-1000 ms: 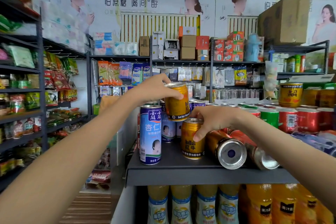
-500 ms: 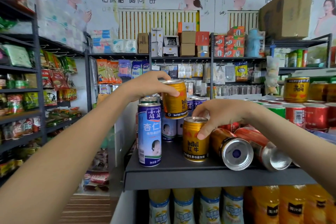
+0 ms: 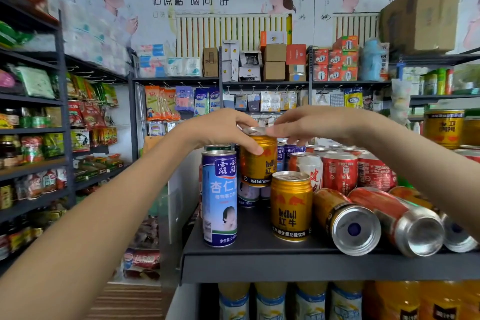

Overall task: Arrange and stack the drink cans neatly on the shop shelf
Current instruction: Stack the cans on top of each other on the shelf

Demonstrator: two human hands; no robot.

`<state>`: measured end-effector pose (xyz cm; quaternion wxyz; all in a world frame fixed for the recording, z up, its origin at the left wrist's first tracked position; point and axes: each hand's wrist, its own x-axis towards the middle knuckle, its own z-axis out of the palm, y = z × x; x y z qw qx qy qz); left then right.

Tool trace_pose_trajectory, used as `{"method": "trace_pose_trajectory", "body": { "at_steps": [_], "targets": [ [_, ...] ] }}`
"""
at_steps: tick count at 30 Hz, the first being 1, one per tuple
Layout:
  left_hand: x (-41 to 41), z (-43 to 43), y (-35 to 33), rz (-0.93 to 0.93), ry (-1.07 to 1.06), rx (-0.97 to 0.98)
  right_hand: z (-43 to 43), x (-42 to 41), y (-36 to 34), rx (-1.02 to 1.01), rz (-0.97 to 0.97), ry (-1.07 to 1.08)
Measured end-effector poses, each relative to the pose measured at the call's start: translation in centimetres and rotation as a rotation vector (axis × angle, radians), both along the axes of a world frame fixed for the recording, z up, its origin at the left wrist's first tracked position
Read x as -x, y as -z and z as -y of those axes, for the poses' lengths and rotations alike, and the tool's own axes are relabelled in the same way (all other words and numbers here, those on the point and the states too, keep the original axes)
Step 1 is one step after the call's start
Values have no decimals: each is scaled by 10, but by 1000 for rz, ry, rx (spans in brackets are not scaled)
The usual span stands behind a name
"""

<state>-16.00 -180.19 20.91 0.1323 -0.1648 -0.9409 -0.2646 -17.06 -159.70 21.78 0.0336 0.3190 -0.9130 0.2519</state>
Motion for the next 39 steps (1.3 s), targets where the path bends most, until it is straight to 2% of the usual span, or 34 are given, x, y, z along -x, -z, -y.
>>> {"method": "trace_pose_trajectory", "body": {
  "at_steps": [5,16,19,22,23,26,30,39],
  "targets": [
    [-1,0,0,-3,0,9,25,17,-6,-134,-4,-60],
    [-4,3,4,12,-66,24,36,27,-4,-45,-9,-97],
    [-6,11,-1,124,-28,-49,36,27,-3,-31,14,-87],
    [-20,17,-12,155,31,-159,35,28,0,-85,-14,-55],
    [-23,20,-14,158,37,-146,36,28,3,-104,-9,-44],
    [-30,28,-2,224,14,64,40,31,12,-171,-2,-23],
    [-38,46,19,370,41,89,52,31,23,-249,21,-4],
    [-47,39,28,82,13,224,57,31,33,-290,29,56]
  ]
}}
